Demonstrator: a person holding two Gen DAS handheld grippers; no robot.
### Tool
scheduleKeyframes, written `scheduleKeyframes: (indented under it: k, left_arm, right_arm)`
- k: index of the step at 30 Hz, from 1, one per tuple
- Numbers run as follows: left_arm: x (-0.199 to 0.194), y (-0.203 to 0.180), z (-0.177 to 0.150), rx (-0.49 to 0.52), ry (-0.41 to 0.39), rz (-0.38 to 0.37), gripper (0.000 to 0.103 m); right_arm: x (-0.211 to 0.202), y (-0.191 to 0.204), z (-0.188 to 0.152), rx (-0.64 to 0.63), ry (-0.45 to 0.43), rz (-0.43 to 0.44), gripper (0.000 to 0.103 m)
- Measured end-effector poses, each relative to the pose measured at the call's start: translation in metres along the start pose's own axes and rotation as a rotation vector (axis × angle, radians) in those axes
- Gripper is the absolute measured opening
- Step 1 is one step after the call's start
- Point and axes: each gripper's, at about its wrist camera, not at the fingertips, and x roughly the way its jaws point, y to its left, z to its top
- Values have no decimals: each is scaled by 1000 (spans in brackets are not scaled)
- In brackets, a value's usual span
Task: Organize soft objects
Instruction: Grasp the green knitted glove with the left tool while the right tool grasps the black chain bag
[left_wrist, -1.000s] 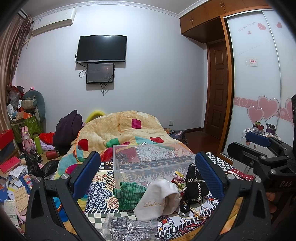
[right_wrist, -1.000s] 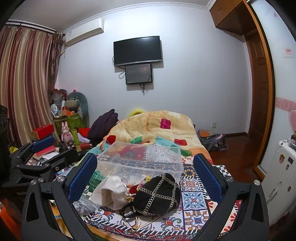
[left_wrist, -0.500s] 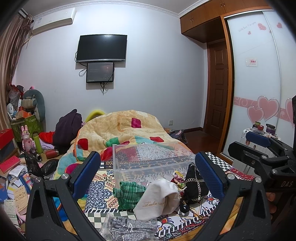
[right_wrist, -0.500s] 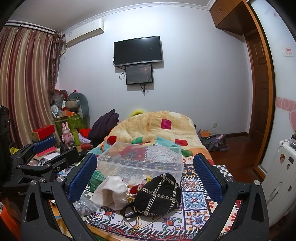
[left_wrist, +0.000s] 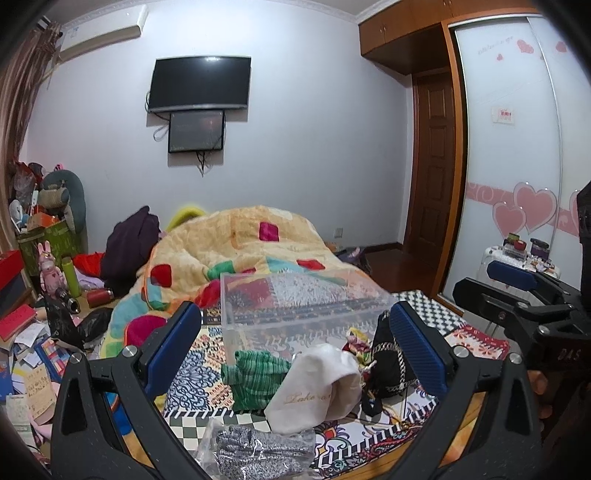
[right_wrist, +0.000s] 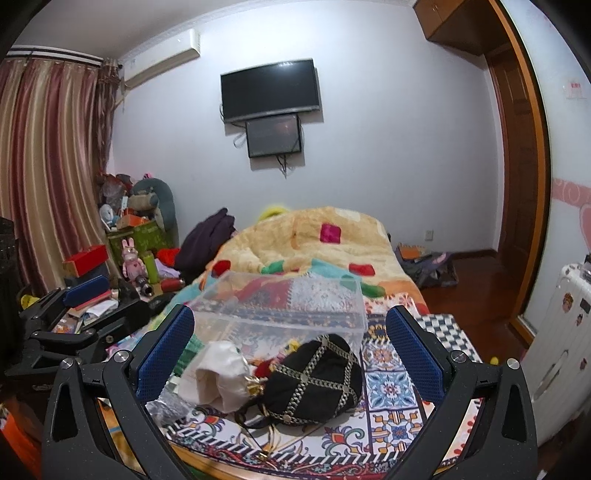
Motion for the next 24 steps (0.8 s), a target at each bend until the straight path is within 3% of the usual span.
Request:
scheduleKeyframes:
  k: [6,13,15,20,24]
  left_arm:
    - [36,16,-20,-37,124,0,103]
    - [69,39,-41,-90,219,56,101]
    - [76,44,-42,-100,239,62,91]
    - [87,54,-50,-135,274,46,81]
    - [94,56,-54,-149,299,10,62]
  right_arm:
    - [29,-21,-16,73,116,14,103]
    - [54,-33,-36,117,239,11,102]
    - [59,-33,-40,122,264,20,101]
    - [70,-26,-44,108,311,37,97]
    - [82,-28,-51,111,362,43,81]
